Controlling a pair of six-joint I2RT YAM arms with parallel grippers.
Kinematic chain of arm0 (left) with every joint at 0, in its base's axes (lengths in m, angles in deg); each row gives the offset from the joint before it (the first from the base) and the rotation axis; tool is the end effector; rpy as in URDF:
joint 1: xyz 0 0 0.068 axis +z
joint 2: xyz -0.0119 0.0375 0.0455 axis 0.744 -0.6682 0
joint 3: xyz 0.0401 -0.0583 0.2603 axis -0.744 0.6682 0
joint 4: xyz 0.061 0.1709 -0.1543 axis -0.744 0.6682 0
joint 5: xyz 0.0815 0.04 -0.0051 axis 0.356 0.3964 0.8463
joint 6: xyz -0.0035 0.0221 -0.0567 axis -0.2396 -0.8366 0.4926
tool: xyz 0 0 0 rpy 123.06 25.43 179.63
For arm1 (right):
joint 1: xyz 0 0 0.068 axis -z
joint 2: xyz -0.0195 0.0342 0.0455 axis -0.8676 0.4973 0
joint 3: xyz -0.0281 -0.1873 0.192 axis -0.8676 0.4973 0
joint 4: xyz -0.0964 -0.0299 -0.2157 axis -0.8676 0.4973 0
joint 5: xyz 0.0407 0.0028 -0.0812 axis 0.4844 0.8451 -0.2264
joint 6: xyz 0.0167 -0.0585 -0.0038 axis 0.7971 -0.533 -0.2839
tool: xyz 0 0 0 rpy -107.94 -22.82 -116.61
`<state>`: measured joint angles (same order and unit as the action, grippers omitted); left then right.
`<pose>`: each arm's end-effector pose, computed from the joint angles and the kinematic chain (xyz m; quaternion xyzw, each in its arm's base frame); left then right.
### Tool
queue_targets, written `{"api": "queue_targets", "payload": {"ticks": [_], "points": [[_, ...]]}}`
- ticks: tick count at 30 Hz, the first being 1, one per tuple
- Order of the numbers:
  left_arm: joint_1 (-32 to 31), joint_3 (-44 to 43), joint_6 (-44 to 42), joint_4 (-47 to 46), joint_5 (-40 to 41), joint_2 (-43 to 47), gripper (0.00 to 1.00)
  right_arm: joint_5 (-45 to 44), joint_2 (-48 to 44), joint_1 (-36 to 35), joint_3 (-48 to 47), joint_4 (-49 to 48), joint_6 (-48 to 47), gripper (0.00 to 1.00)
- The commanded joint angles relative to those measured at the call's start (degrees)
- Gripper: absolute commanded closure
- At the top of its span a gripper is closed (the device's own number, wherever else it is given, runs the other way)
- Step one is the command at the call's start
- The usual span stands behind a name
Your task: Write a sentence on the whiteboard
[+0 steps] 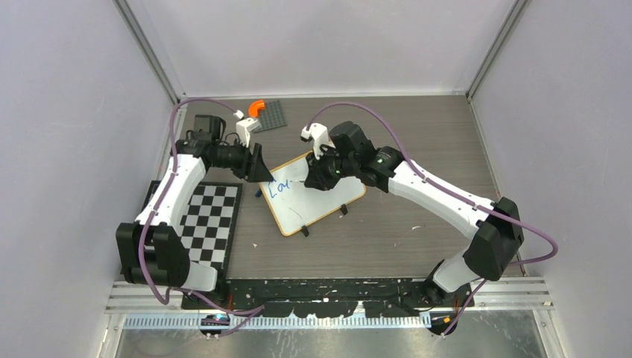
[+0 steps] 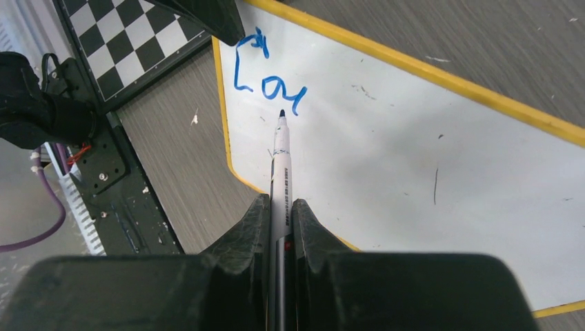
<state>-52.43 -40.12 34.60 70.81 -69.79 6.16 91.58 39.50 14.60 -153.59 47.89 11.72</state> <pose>0.2574 -0.0532 0.2976 0.2414 0.8512 -0.3660 0.2884 0.2183 0.2435 0.3242 -0.3979 0.7914 0.3083 0.3470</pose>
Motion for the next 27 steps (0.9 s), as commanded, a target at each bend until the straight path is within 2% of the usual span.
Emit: {"api": "queue_targets", "payload": {"ticks": [1, 5, 27], "points": [[0.0, -2.3, -0.4, -1.1, -2.4, -1.3, 0.49, -2.8, -0.4, -0.6, 0.5, -5.6, -1.2, 1.0], [-0.1, -2.3, -0.6, -1.0, -2.3, -1.6, 0.58, -4.7, 0.1, -1.4, 0.6, -5.7, -3.6, 1.0], [-1.3, -2.4, -4.6, 1.3, 0.5, -1.8, 0.9, -5.0, 0.6, -2.7, 2.2, -6.4, -3.4, 1.0]]}}
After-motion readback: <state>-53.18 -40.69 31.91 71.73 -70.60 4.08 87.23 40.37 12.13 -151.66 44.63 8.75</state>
